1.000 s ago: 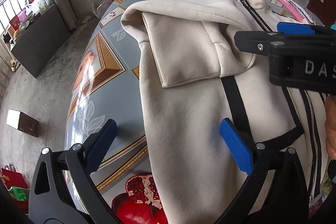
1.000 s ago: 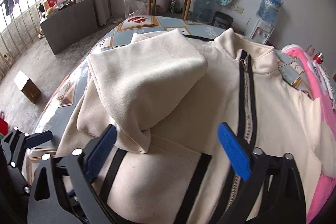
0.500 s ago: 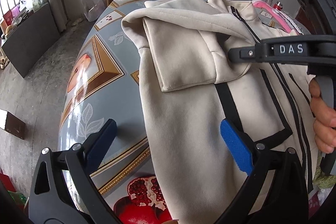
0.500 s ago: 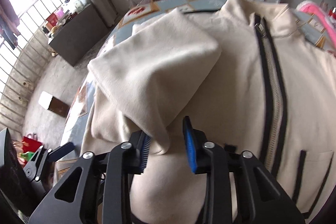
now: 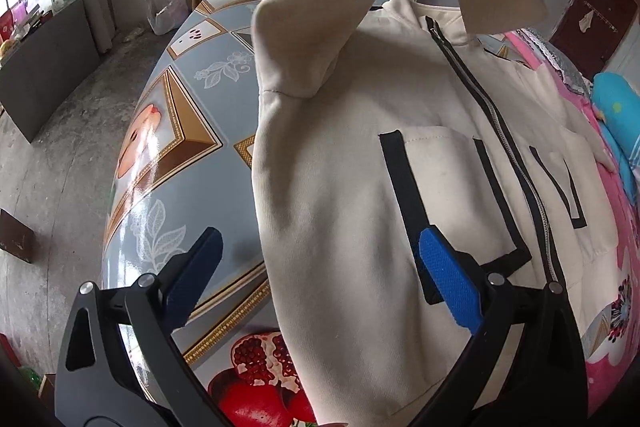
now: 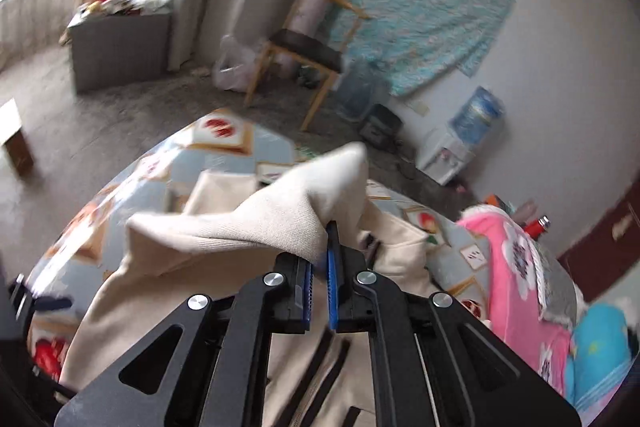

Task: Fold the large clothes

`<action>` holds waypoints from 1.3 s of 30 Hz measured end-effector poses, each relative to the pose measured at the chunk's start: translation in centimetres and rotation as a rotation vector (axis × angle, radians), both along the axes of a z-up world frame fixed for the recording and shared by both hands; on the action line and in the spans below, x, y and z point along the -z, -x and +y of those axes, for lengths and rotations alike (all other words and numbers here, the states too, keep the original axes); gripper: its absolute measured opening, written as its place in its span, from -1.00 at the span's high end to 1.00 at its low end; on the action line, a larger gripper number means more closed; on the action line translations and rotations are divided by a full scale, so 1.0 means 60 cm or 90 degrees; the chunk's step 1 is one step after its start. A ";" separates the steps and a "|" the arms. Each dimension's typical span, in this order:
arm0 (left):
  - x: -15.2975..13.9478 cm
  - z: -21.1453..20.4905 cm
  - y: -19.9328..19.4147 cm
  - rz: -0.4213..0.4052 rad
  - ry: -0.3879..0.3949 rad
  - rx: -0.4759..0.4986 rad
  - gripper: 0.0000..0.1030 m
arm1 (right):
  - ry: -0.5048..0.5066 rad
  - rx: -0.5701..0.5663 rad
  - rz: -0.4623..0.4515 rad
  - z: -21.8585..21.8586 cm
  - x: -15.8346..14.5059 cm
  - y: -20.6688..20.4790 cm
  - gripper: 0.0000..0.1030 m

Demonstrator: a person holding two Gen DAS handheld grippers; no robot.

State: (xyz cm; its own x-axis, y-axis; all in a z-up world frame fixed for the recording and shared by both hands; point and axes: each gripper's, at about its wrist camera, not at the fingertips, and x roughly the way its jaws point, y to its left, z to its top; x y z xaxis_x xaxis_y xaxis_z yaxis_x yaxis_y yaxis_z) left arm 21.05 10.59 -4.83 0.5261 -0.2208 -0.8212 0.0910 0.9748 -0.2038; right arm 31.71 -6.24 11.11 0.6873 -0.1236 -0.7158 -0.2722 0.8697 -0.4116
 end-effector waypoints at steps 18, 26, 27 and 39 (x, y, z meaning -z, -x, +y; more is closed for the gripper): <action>-0.002 0.011 -0.025 0.014 -0.079 -0.041 -0.85 | -0.540 0.187 0.258 -0.316 0.134 0.040 0.17; 0.017 0.006 -0.045 0.045 -0.126 -0.054 -0.86 | -0.575 0.203 0.347 -0.232 0.231 -0.083 0.17; 0.017 0.007 -0.044 0.045 -0.125 -0.057 -0.85 | -0.560 0.207 0.358 -0.223 0.241 -0.092 0.19; 0.020 0.000 -0.054 0.049 -0.132 -0.076 -0.88 | -0.359 0.159 0.363 -0.122 0.267 -0.103 0.88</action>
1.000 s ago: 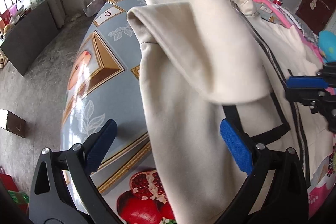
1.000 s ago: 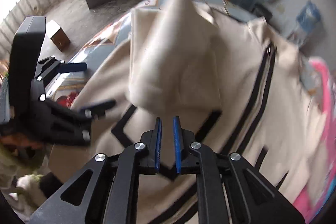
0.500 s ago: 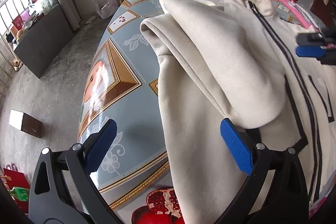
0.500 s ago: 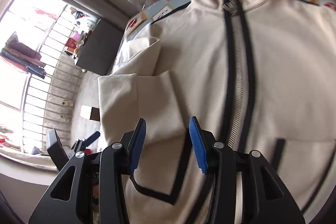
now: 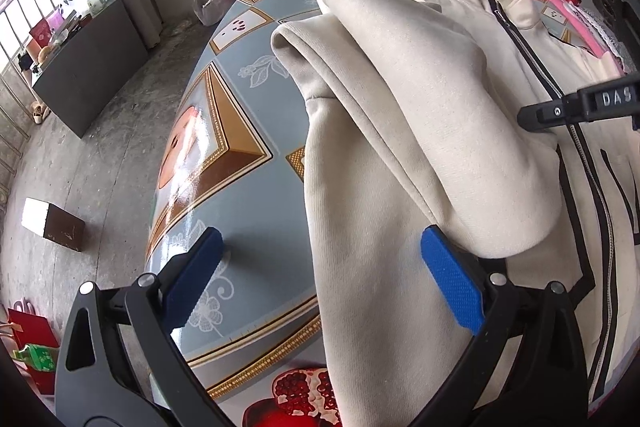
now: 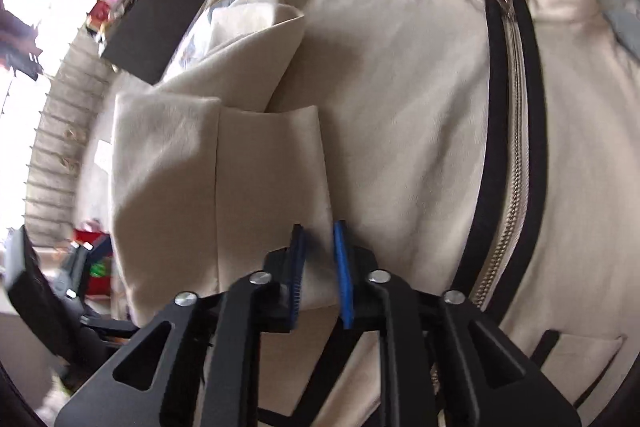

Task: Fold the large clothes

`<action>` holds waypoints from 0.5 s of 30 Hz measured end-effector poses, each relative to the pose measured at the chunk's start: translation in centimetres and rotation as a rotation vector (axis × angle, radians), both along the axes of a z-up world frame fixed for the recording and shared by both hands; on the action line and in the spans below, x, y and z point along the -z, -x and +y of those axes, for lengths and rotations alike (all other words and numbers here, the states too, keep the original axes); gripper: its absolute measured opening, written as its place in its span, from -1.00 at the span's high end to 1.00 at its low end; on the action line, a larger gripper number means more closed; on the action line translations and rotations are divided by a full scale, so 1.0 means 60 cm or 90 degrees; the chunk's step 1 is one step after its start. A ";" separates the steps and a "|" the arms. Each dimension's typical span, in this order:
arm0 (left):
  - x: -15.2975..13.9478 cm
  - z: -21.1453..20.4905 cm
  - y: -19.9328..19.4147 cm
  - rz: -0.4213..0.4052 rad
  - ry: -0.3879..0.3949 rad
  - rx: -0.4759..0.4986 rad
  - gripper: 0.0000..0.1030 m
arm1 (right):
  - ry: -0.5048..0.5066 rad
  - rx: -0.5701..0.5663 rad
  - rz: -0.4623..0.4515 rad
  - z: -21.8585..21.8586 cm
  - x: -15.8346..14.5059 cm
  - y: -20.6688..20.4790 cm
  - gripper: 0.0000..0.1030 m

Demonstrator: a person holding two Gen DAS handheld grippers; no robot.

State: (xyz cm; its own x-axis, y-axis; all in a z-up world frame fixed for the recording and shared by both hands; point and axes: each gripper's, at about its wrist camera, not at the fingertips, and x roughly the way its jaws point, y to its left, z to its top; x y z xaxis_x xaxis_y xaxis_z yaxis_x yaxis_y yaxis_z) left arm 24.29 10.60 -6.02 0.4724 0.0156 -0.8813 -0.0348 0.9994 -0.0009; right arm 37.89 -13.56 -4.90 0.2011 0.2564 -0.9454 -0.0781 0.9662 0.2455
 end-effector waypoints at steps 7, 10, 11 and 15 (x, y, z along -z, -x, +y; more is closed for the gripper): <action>-0.026 -0.004 -0.001 -0.039 -0.034 -0.002 -0.85 | -0.014 0.071 -0.184 -0.050 -0.182 0.008 0.92; -0.042 -0.006 -0.007 -0.052 -0.050 -0.002 -0.85 | 0.003 0.138 -0.262 -0.134 -0.265 0.036 0.92; -0.044 -0.006 -0.009 -0.053 -0.055 -0.002 -0.85 | 0.024 0.174 -0.283 -0.171 -0.283 0.051 0.92; -0.041 -0.012 -0.019 -0.047 -0.074 0.007 -0.71 | 0.048 0.271 -0.263 -0.284 -0.263 0.097 0.92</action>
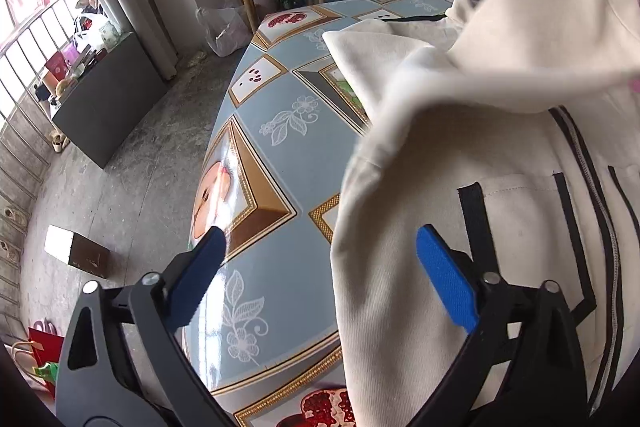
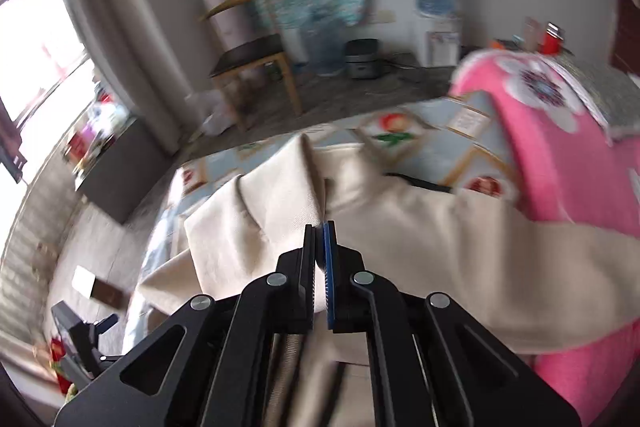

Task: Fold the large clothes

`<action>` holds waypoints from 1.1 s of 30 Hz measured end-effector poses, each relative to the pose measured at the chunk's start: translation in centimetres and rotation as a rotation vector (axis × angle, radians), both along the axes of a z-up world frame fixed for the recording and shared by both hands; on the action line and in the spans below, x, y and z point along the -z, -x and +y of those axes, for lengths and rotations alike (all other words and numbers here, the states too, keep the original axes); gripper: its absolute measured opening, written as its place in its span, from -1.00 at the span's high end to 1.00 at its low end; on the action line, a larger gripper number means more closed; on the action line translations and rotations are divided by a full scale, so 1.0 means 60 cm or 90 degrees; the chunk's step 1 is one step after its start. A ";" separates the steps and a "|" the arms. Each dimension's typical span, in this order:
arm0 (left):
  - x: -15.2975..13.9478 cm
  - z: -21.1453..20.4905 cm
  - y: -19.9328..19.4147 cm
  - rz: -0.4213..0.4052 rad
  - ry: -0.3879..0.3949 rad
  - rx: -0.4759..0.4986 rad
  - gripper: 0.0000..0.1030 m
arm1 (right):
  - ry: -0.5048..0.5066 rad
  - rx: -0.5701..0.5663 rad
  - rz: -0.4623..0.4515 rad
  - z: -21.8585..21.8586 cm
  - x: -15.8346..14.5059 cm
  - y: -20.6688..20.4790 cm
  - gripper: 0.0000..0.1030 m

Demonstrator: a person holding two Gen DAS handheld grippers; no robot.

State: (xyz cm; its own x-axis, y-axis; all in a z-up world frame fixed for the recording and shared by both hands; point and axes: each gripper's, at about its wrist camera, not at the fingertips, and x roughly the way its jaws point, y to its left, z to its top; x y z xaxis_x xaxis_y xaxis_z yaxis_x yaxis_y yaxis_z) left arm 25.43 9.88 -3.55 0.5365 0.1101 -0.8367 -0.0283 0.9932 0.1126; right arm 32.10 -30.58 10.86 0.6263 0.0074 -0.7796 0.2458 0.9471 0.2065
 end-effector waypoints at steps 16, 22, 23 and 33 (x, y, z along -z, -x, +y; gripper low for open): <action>-0.013 0.038 0.005 0.032 0.106 0.016 0.00 | -0.073 0.087 0.145 -0.171 0.204 0.032 0.92; -0.025 0.041 -0.024 0.044 0.142 0.012 -0.02 | -0.092 0.084 0.147 -0.183 0.208 0.047 0.50; -0.018 0.031 -0.030 0.049 0.128 0.019 -0.03 | -0.089 0.083 0.154 -0.181 0.213 0.043 0.50; 0.023 -0.014 -0.042 0.040 -0.029 0.053 -0.07 | -0.006 0.028 0.144 -0.131 0.202 0.002 0.91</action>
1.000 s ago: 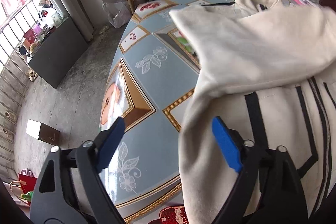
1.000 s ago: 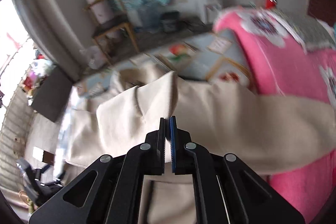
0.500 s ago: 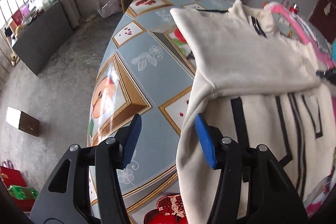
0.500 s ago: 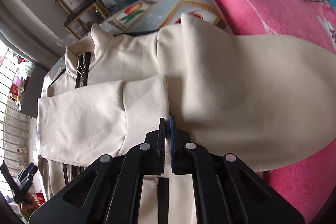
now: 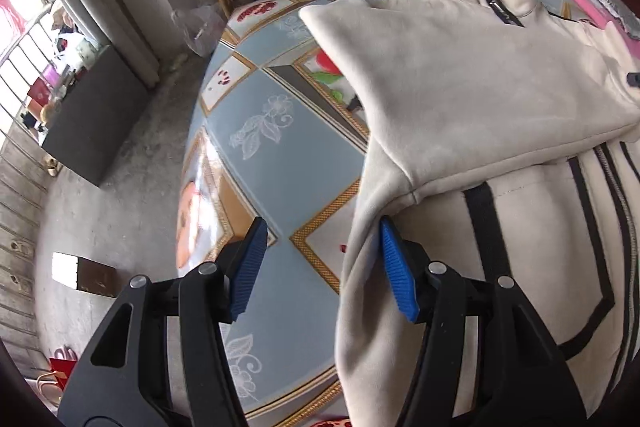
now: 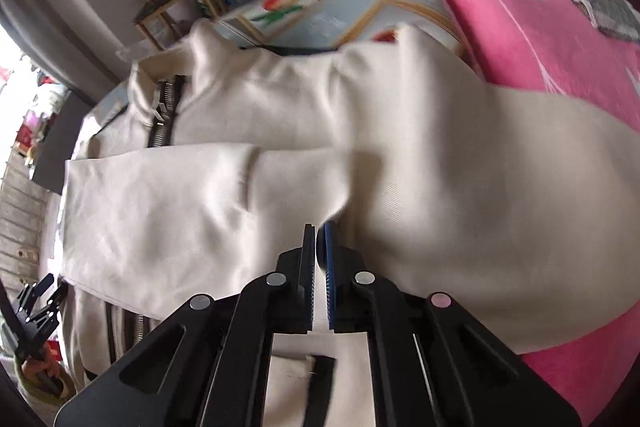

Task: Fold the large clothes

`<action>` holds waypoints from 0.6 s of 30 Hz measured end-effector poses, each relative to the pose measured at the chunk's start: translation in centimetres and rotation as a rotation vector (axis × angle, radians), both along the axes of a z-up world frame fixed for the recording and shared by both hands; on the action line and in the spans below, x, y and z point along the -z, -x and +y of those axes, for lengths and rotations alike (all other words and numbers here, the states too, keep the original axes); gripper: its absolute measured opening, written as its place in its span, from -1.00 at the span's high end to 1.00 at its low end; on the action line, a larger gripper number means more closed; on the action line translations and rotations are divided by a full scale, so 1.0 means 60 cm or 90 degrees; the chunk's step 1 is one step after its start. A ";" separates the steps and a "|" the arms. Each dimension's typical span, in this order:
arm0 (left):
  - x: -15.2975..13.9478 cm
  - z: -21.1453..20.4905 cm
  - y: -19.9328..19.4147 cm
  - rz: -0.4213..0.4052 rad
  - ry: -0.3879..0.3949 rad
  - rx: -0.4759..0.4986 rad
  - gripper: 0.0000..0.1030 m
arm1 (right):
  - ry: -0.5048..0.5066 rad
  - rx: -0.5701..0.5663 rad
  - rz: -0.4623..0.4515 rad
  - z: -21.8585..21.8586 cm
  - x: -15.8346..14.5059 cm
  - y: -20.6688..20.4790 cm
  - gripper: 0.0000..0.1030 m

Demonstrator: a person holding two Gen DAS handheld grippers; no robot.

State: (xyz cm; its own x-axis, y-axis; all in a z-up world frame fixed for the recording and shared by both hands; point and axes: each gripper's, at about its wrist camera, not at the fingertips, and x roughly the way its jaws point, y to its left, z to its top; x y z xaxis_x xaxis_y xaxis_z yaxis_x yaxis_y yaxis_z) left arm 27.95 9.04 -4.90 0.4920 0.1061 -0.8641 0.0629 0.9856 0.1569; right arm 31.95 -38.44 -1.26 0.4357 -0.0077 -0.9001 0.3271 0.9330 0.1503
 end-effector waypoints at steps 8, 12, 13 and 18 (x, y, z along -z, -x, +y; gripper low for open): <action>-0.028 0.016 0.015 -0.011 0.019 -0.001 -0.07 | 0.018 0.037 0.021 -0.013 -0.002 0.015 0.90; -0.069 0.022 0.034 -0.039 0.021 -0.004 -0.14 | 0.004 0.056 -0.021 -0.033 -0.049 0.059 0.30; -0.081 0.021 0.037 -0.047 0.023 -0.005 -0.16 | -0.004 0.065 -0.030 -0.043 -0.056 0.070 0.22; -0.124 -0.005 0.027 -0.065 0.088 0.002 -0.41 | -0.070 0.161 -0.072 -0.137 -0.095 0.170 0.13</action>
